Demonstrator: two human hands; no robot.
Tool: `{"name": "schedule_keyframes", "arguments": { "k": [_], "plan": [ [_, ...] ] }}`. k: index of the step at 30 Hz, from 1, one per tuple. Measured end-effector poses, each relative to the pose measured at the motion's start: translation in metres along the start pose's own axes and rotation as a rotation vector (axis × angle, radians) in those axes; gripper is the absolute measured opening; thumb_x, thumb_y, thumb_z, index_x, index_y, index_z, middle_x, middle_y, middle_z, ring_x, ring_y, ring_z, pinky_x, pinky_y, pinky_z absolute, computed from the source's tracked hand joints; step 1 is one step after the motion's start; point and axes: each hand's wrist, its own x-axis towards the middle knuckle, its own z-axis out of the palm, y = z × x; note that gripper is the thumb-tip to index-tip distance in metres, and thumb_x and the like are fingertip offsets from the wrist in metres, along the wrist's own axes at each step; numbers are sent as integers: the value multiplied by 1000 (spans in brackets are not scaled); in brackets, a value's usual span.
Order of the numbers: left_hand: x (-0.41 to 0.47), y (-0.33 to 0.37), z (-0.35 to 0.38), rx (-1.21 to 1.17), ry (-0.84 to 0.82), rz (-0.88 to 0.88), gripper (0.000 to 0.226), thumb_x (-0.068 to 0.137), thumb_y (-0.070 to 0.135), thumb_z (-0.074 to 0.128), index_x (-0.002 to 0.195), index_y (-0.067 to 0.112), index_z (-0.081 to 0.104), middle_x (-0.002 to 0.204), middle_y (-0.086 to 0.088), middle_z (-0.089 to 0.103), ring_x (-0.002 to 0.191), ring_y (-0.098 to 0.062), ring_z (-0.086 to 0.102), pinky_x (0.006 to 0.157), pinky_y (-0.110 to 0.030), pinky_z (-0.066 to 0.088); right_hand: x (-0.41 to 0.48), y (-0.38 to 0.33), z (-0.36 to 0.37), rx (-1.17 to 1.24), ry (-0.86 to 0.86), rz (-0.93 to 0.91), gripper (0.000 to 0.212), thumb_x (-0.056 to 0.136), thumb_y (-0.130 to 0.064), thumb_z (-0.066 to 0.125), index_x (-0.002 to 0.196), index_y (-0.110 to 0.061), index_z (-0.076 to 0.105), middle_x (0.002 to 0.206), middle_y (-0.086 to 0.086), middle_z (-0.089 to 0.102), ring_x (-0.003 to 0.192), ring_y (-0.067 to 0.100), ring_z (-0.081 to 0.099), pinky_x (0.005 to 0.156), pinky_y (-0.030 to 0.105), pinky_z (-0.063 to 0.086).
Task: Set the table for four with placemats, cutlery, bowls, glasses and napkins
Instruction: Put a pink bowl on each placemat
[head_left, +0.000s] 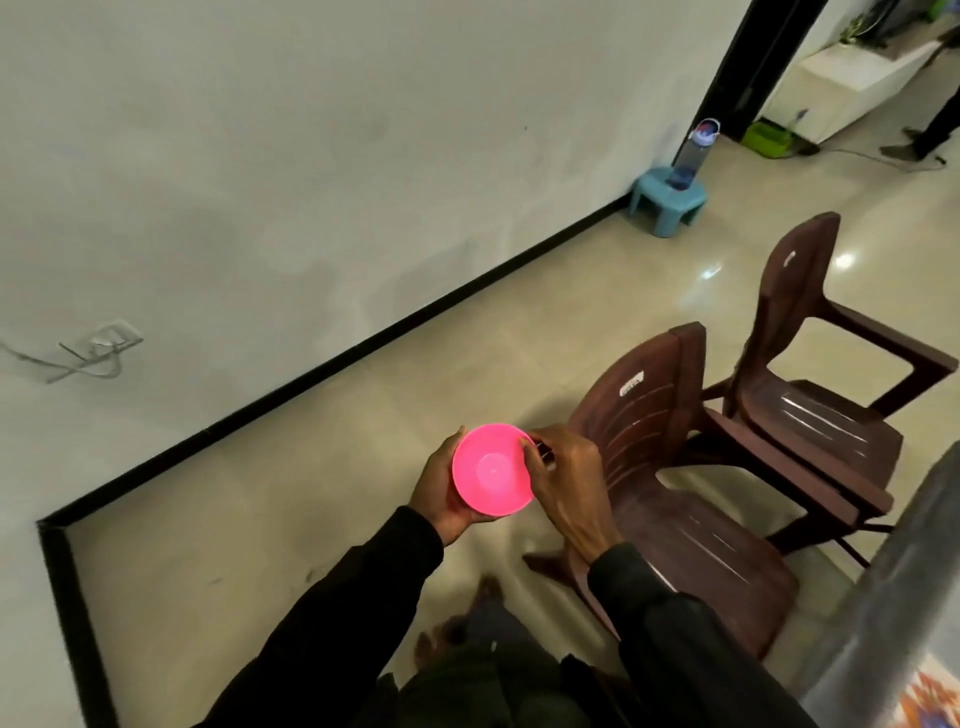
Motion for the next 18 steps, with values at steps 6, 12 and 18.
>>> {"name": "schedule_keyframes", "arguments": {
  "k": [6, 12, 18],
  "plan": [
    [68, 73, 7, 67, -34, 6, 51, 96, 53, 56, 136, 22, 58, 136, -20, 58, 120, -45, 55, 93, -65, 49, 86, 11, 26, 16, 17, 40, 25, 99, -32, 64, 109, -12, 75, 99, 2, 74, 80, 9, 65, 67, 19, 56],
    [148, 157, 51, 141, -40, -65, 49, 97, 45, 56, 138, 20, 55, 137, -20, 55, 119, -44, 54, 83, -57, 55, 188, 41, 48, 64, 86, 198, 26, 95, -36, 69, 106, -13, 76, 96, 1, 75, 78, 10, 66, 67, 21, 56],
    [226, 223, 115, 227, -66, -115, 44, 96, 44, 56, 133, 21, 60, 136, -19, 56, 117, -43, 54, 76, -52, 56, 281, 75, 39, 88, 184, 313, 23, 95, -31, 70, 104, -11, 77, 95, 3, 75, 76, 13, 67, 65, 22, 57]
  ]
}}
